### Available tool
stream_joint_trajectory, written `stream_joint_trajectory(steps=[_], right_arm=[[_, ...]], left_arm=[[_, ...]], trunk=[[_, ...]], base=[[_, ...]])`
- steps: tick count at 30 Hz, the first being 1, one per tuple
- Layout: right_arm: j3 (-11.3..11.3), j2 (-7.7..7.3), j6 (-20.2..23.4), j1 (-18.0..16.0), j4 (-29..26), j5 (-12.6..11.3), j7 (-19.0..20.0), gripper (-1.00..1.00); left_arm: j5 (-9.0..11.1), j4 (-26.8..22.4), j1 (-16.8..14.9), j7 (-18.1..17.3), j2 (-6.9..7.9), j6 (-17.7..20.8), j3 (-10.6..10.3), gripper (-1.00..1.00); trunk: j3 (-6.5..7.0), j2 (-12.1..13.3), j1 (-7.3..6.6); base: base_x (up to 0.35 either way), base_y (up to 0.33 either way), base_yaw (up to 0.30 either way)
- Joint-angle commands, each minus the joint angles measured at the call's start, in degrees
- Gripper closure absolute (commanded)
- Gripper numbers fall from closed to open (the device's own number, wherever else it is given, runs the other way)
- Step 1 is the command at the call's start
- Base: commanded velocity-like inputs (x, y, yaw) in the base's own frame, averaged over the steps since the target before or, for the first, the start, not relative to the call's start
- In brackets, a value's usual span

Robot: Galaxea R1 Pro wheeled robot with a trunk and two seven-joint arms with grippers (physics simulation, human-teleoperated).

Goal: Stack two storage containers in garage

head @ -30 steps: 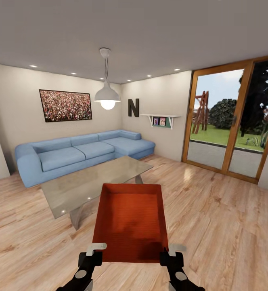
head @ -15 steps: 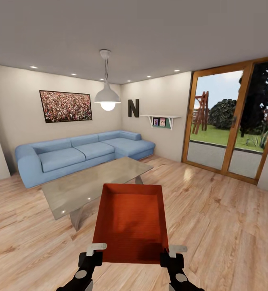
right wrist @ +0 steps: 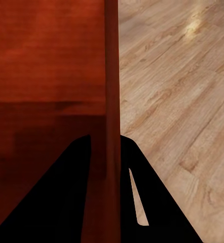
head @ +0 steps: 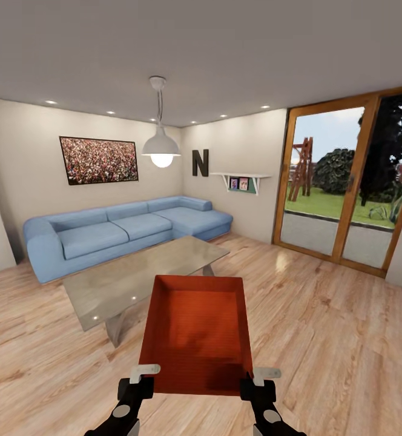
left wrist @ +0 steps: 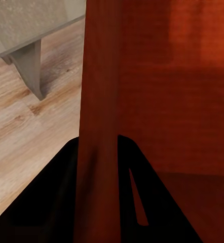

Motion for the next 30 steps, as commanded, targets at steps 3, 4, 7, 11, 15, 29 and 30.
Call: stream_joint_trajectory(steps=[3,4,7,11,15,29,30], right_arm=[[-0.6,0.08,-3.1,-0.1,-1.9,0.8,0.4,1.00],[-0.6,0.08,-3.1,-0.1,-1.9,0.8,0.4,1.00],[-0.6,0.08,-3.2,-0.1,-1.9,0.8,0.4,1.00],[-0.6,0.08,-3.5,-0.1,-1.9,0.9,0.4,1.00],[-0.6,0.08,-3.6,-0.1,-1.9,0.9,0.4,1.00],[-0.5,0.08,-3.6,-0.1,-1.9,0.9,0.4,1.00],[-0.6,0.08,-3.6,-0.1,-1.9,0.9,0.4,1.00]], left_arm=[[0.5,0.2,0.0,0.8,0.00,-0.2,0.6,1.00],[0.5,0.2,0.0,0.8,0.00,-0.2,0.6,1.00],[0.5,0.2,0.0,0.8,0.00,-0.2,0.6,1.00],[0.5,0.2,0.0,0.8,0.00,-0.2,0.6,1.00],[0.5,0.2,0.0,0.8,0.00,-0.2,0.6,1.00],[0.5,0.1,0.0,0.8,0.00,-0.3,0.7,1.00],[0.5,0.1,0.0,0.8,0.00,-0.3,0.7,1.00]], trunk=[[0.45,1.1,-0.66],[0.63,1.5,-0.88],[1.17,2.8,-1.54],[1.89,4.4,-2.41],[2.60,6.0,-3.29],[3.68,8.4,-4.61],[3.68,8.4,-4.61]], base=[[0.000,0.000,0.000],[0.000,0.000,0.000],[0.000,0.000,0.000],[0.000,0.000,0.000],[0.000,0.000,0.000],[0.000,0.000,0.000],[0.000,0.000,0.000]])
